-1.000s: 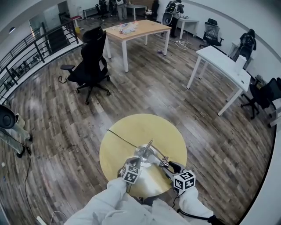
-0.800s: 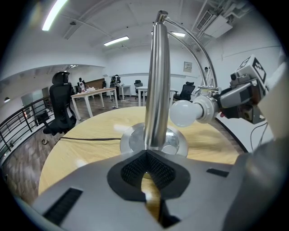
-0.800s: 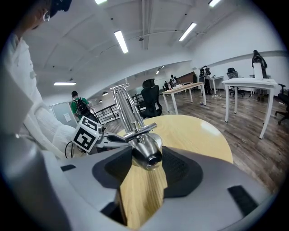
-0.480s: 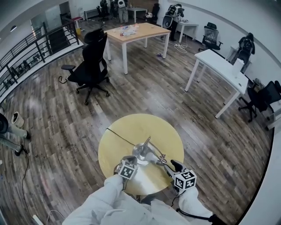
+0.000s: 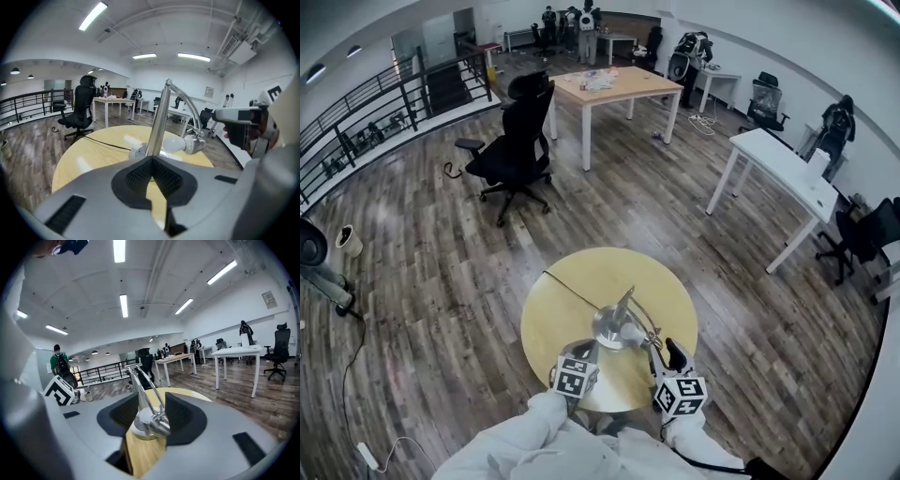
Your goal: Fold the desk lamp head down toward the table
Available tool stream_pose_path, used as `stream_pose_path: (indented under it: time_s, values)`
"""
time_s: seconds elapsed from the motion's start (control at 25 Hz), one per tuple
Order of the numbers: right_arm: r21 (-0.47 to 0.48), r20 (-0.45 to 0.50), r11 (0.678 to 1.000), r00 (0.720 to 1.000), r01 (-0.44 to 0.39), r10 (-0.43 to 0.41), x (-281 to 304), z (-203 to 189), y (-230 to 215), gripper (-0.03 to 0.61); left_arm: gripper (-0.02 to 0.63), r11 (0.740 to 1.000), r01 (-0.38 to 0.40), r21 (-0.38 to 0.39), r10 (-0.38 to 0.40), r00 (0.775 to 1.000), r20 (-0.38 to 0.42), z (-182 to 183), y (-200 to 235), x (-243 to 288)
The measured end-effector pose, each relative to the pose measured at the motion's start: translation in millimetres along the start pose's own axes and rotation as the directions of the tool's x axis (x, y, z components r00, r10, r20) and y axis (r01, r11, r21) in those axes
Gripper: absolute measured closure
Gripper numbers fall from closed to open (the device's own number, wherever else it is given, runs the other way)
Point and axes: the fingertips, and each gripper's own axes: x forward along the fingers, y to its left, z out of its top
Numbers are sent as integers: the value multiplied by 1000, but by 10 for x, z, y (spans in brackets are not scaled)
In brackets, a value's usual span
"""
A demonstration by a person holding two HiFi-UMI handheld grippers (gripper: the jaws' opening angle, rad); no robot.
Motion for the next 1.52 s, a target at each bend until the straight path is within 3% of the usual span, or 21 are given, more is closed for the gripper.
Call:
stream_pose_path:
  time_s: [0.04,0.16,0.36,0.52,0.8,1.04,1.24,1.52]
  values:
    - [-8,4,1000,1000,8,-8,9,-7,91,399,614,1000,2,-26,-2,1000,11,19,-52,-73]
    - [-4,1,1000,1000,11,-11,15,-92,339,507,614,996,29,-82,-26,999,37,38,-252,-266]
    - [-9,-48,1000,999,-23,22,-14,-329,704,554,614,992,88,-92,-84,995,45,-121,-502,-479]
    - [-8,-66,999,997,-38,38,-57,-370,771,558,614,985,135,-107,-129,990,55,-160,-660,-527]
    - [55,-39,998,999,-24,26,-260,-265,658,558,614,985,91,-145,-75,991,112,-52,-680,-677]
    - [102,-61,995,998,-3,9,-527,-418,538,558,614,975,78,-206,-47,987,153,-108,-695,-884]
    - [136,-43,991,999,10,-4,-667,-460,541,558,614,983,38,-179,-6,985,175,-100,-737,-1051]
    - [113,6,993,999,31,-31,-944,-402,758,558,615,990,57,-125,-28,975,219,-80,-870,-1383]
